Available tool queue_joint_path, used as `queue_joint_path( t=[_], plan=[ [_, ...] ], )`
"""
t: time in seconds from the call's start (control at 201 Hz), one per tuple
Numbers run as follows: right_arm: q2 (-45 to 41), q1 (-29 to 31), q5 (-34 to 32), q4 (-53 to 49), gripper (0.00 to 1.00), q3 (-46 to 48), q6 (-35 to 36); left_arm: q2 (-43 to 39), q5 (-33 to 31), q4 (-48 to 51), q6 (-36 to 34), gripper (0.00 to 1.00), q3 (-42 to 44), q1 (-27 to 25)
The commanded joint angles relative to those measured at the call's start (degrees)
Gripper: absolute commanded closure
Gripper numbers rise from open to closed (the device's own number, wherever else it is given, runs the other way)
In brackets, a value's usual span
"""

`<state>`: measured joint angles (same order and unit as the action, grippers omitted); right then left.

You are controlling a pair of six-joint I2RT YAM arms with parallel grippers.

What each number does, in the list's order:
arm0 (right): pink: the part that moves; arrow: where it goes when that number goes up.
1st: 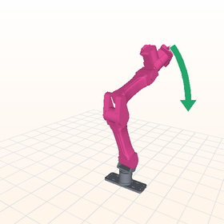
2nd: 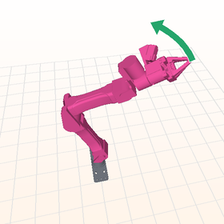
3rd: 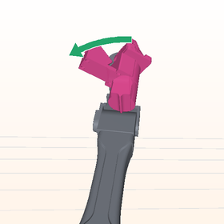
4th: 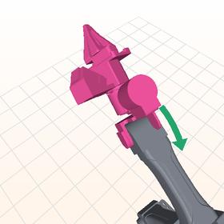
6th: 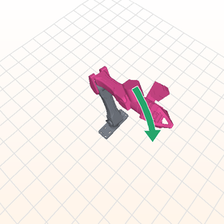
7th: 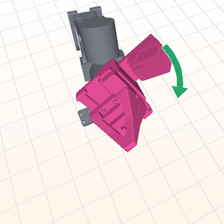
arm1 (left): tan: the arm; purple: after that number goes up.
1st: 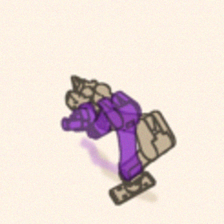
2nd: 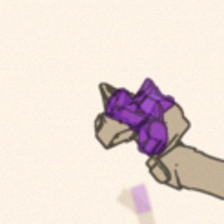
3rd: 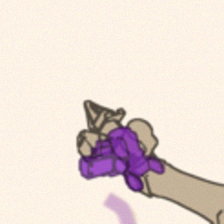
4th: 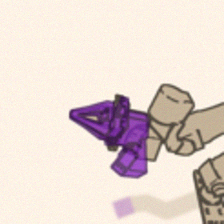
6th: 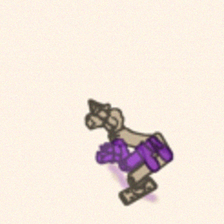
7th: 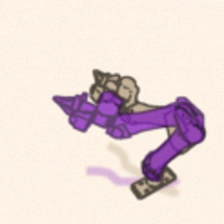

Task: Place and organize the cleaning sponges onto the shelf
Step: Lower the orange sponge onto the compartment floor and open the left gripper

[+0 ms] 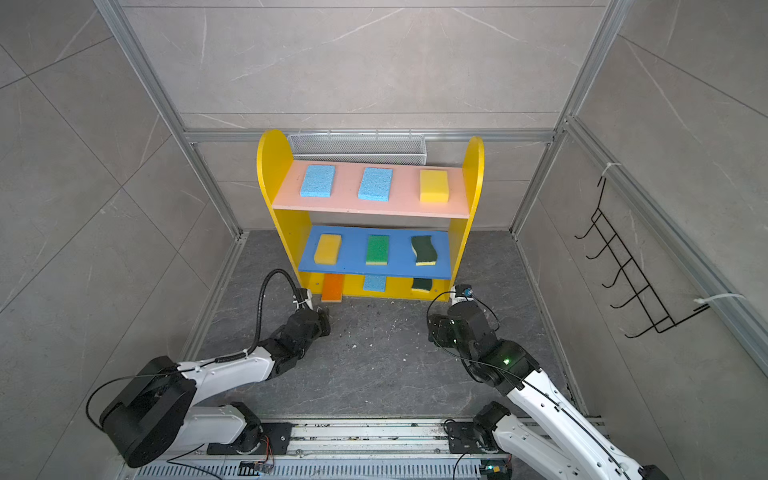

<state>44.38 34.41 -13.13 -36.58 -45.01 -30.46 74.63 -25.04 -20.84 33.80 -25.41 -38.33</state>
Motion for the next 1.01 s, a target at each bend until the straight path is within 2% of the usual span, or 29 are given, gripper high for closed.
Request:
queue_joint_path(
  t=[0.0, 0.11, 0.249, 0.408, 0.533, 0.702, 0.851, 0.901, 1.006],
  plan=[
    [-0.35, -0.23, 1.13, -0.49, 0.27, 0.44, -0.66, -2.78, 6.05, -8.04, 2.62, 0.58, 3.65, 0.0],
    [-0.35, -0.25, 1.52, 0.04, 0.27, 0.8, -0.22, -1.24, 10.22, -13.5, 2.44, 0.67, 5.67, -0.02],
    [-0.68, -0.22, 1.18, 0.02, 0.27, 1.2, 0.52, 3.5, 13.76, -21.18, 5.47, 0.72, 7.2, 0.06],
    [-1.23, -0.22, 1.34, 0.97, 0.27, 2.02, 1.16, 9.32, 11.39, -32.8, 9.92, 0.89, 10.49, -0.03],
    [-0.88, -0.22, 1.63, 1.16, 0.27, 2.2, 2.18, 13.68, 8.3, -40.42, 12.39, 0.96, 11.93, -0.02],
    [-1.14, -0.22, 1.91, 1.81, 0.27, 2.64, 3.54, 20.52, 8.42, -49.03, 14.63, 1.0, 11.49, 0.07],
    [-0.32, -0.22, 3.84, 3.54, 0.27, 3.65, 3.52, 30.89, 8.55, -60.14, 19.07, 1.0, 10.91, 0.63],
    [0.0, -0.22, 4.64, 3.95, 0.27, 4.09, 3.36, 33.22, 8.69, -60.26, 21.25, 1.0, 10.35, 1.31],
    [0.27, -0.23, 5.56, 4.41, 0.27, 4.88, 3.33, 35.07, 8.27, -60.28, 20.66, 1.0, 9.06, 1.33]
  ],
)
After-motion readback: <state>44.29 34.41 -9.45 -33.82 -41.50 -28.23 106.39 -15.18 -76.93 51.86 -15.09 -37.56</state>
